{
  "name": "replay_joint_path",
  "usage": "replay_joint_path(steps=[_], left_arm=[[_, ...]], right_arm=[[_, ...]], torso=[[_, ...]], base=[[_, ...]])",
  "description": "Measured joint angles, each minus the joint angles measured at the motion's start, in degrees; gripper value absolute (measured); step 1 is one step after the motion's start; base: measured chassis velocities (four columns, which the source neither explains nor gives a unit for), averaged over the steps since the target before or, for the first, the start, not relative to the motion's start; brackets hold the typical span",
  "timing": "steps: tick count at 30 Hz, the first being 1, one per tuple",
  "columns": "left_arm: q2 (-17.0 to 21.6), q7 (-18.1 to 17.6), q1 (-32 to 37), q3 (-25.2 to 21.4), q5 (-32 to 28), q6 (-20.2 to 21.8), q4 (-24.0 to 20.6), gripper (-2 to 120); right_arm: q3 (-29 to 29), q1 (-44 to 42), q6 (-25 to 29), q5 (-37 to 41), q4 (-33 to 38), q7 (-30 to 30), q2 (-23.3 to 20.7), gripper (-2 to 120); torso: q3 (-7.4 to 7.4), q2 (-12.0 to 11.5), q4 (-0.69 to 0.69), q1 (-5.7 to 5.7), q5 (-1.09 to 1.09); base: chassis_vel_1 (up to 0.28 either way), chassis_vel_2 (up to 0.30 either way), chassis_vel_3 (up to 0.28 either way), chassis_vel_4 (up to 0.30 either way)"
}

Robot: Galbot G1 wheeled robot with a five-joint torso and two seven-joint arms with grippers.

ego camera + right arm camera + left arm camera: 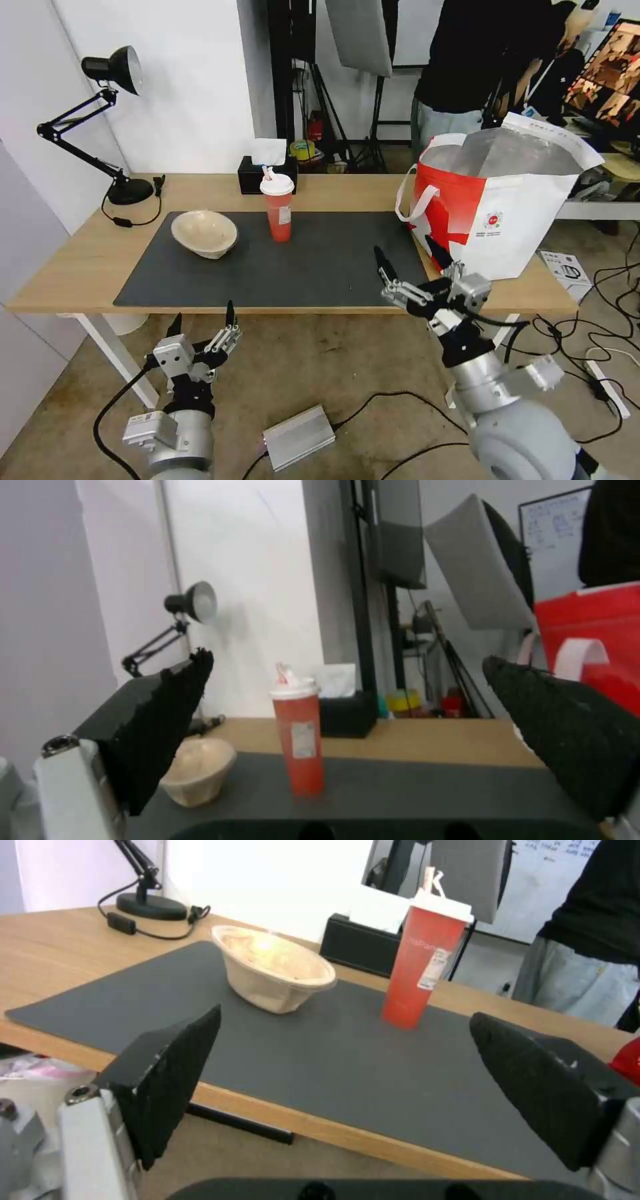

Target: Pick up the trash from the table and place it into the takeout bag.

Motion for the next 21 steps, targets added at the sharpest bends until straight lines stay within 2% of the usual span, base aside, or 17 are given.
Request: replay_joint_path(steps=[10,21], left_arm=[[0.01,-0.01,0.02,-0.21,-0.01,-0.09,-0.16,100],[0.0,-0.01,-0.04,-0.18,0.0,-0.1,-0.06,100]], right_arm=[[-2.47,-2.79,-1.75,-6.94,-1.05,6.91,2.25,100],[-3.45,-3.86,-11.85,-8.6,-0.9,16.19,1.85,100]], torso=[[0.0,-0.01,0.0,0.0,0.0],[0.0,-0.01,0.0,0.01,0.0]], base=[[0.0,0.0,0.0,0.0],[0.0,0.0,0.0,0.0]])
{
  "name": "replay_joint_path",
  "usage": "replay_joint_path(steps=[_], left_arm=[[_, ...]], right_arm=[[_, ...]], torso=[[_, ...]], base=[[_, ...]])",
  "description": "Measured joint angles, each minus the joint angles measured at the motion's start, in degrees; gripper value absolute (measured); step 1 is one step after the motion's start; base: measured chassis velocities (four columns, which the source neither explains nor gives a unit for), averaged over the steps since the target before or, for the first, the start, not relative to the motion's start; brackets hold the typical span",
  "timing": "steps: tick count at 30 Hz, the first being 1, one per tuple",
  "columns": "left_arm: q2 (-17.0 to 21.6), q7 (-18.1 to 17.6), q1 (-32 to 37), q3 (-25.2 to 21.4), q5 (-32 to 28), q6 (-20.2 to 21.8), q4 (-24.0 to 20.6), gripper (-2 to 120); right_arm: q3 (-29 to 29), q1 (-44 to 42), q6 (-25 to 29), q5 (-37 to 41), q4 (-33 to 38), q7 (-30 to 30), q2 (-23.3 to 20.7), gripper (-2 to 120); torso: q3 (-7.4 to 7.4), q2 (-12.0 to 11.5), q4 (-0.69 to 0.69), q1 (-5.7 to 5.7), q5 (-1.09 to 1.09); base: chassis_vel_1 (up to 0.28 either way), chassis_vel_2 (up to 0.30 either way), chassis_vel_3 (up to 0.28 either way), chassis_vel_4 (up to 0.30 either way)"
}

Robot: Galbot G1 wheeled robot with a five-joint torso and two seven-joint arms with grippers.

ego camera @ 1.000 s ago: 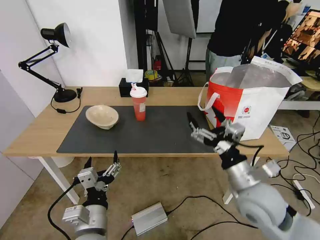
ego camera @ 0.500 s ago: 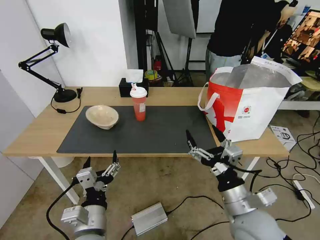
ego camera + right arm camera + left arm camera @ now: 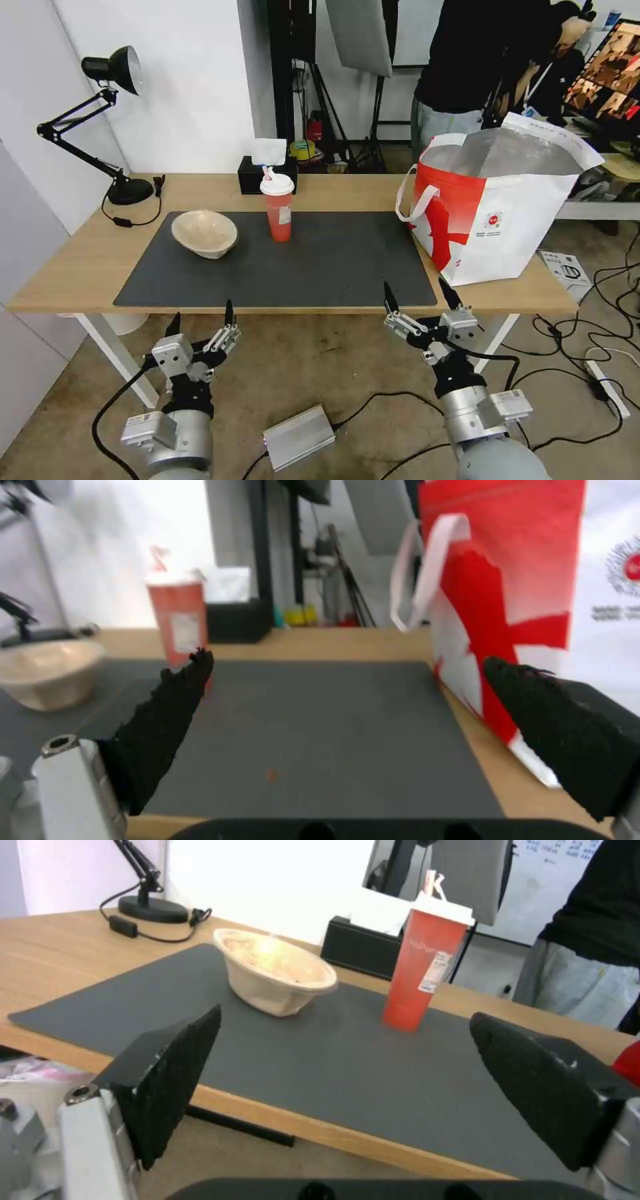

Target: Pick up the trash from the table and place it into the takeout bag.

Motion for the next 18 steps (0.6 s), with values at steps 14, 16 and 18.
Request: replay_joint_path(steps=[14,16,18], left_arm=[[-0.01,-0.02,-0.1,0.16,0.05,0.0,0.43,100],[-0.01,-0.03,-0.12,0.2,0.07,0.0,0.46,100],[-0.02,-0.04,-0.15,0.25,0.1,0.0,0.51,100]], right_arm=[[-1.85,-1.45,-6.21,-0.64,0.39,5.48,-0.29,100],[-1.94,-1.41,-6.36,-0.64,0.34,5.55,-0.28,100],[-2.13,-1.35,-6.68,-0.64,0.13,5.82,-0.04,100]], torso=[[0.01,0.0,0.0,0.0,0.0],[0.01,0.0,0.0,0.0,0.0],[0.01,0.0,0.0,0.0,0.0]], base=[[0.0,0.0,0.0,0.0],[0.0,0.0,0.0,0.0],[0.0,0.0,0.0,0.0]])
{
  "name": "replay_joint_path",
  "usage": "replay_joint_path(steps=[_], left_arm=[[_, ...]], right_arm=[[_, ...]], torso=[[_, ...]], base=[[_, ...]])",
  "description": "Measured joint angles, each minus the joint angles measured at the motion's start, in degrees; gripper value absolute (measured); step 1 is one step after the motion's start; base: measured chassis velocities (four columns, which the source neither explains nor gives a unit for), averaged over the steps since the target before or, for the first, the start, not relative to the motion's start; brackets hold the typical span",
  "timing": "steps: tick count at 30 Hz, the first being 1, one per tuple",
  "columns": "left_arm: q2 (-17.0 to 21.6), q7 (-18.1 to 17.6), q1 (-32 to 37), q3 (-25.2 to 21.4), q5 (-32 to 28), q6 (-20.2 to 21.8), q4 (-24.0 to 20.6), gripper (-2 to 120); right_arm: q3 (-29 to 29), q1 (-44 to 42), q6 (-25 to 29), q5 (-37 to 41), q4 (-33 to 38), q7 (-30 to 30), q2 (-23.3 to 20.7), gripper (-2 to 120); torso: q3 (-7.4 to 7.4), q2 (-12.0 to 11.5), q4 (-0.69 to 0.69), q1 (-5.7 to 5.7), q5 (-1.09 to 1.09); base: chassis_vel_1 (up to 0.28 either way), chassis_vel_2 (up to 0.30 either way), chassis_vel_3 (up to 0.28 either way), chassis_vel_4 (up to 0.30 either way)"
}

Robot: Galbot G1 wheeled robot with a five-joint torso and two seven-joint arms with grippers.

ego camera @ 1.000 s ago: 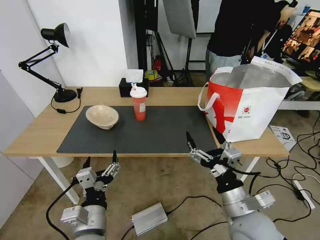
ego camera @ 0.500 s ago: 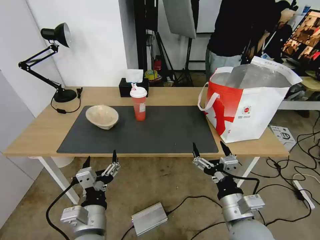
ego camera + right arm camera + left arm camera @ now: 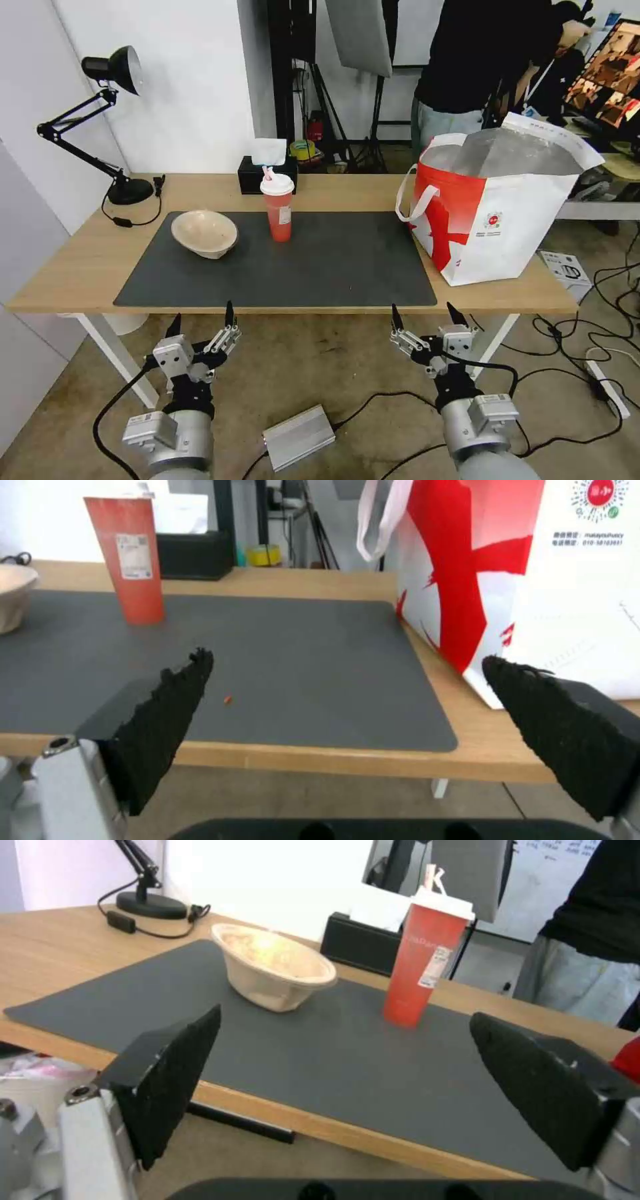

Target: Pick up the trash from the table and place it into the takeout bag.

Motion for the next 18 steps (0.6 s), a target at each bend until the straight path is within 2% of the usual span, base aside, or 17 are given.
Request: replay_joint_path(steps=[18], left_arm=[[0.02,-0.01,0.2,-0.09,-0.02,0.0,-0.24,100]], right_arm=[[-0.66,-0.33,-0.06,-0.64,-0.08,0.09,1.02,100]], torso=[[0.0,0.0,0.0,0.0,0.0]], base=[[0.0,0.0,0.0,0.0]])
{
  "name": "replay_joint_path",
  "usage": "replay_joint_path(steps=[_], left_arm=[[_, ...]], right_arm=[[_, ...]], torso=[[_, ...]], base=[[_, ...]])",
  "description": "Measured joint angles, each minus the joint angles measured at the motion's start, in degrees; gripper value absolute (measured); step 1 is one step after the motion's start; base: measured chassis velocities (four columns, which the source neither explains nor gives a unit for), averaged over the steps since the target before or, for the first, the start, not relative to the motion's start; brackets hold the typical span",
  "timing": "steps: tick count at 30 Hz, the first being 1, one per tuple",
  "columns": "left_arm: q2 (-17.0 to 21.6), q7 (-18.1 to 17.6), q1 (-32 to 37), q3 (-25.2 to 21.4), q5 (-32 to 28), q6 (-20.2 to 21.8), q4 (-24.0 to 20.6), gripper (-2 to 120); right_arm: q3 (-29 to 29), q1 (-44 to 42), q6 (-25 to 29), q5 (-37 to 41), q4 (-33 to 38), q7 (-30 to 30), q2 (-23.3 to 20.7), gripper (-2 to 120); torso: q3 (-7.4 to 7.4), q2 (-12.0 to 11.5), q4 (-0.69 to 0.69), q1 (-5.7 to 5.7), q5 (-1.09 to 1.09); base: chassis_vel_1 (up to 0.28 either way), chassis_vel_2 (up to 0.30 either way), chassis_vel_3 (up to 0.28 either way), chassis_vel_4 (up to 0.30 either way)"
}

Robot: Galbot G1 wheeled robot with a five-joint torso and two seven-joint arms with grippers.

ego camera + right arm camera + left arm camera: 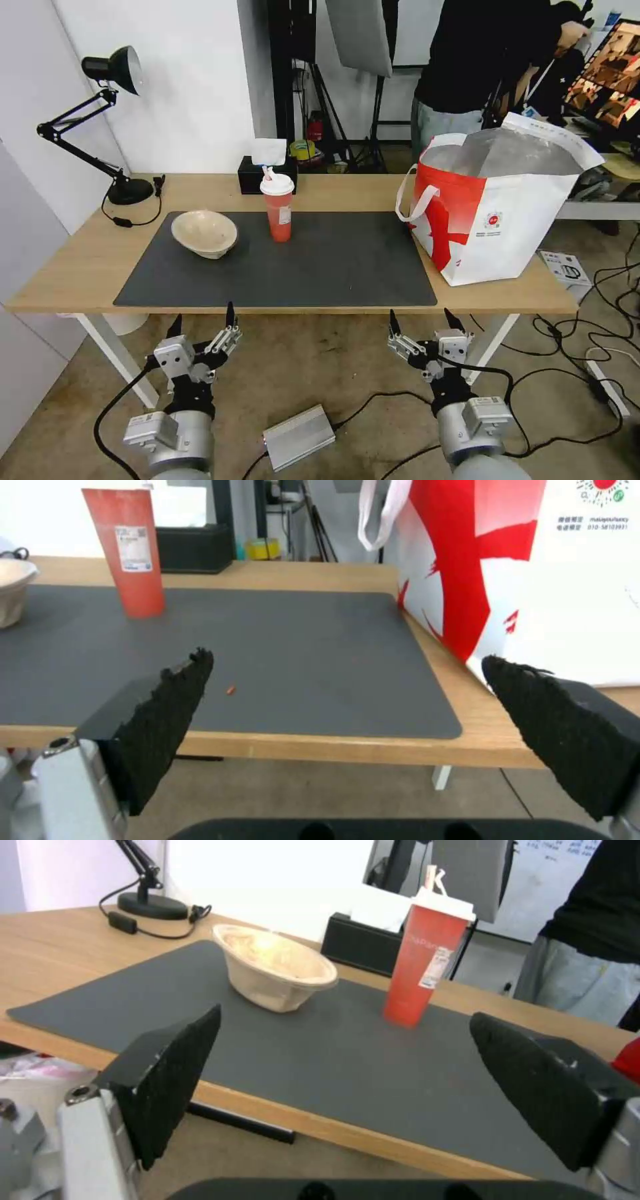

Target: Pick up the trash from the table and place it into the takeout bag.

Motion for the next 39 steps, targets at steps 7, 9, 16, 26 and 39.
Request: replay_joint_path(steps=[7,9,16,26,39], left_arm=[[0.0,0.0,0.1,-0.03,0.0,0.0,-0.17,100],[-0.01,0.0,0.11,-0.05,-0.01,0.0,-0.19,100],[-0.02,0.0,0.0,-0.21,0.0,0.0,-0.19,100],[-0.04,-0.12,-0.02,-0.62,-0.05,0.0,-0.18,100],[-0.04,-0.18,-0.2,-0.84,-0.04,-0.04,0.19,100]], right_arm=[[0.63,0.55,2.42,0.82,0.2,-3.32,-0.31,100],[0.91,0.99,5.12,1.23,0.16,-6.52,-0.58,100],[1.41,3.25,11.87,2.7,-0.08,-16.06,-2.03,100],[2.09,8.63,16.35,3.94,-3.62,-26.62,-4.41,100],[-7.06,25.5,12.28,13.71,-9.27,-29.45,-5.79,100]], torso=[[0.0,0.0,0.0,0.0,0.0],[0.0,0.0,0.0,0.0,0.0],[0.0,0.0,0.0,0.0,0.0],[0.0,0.0,0.0,0.0,0.0],[0.0,0.0,0.01,0.0,0.0]], base=[[0.0,0.0,0.0,0.0],[0.0,0.0,0.0,0.0],[0.0,0.0,0.0,0.0],[0.0,0.0,0.0,0.0],[0.0,0.0,0.0,0.0]])
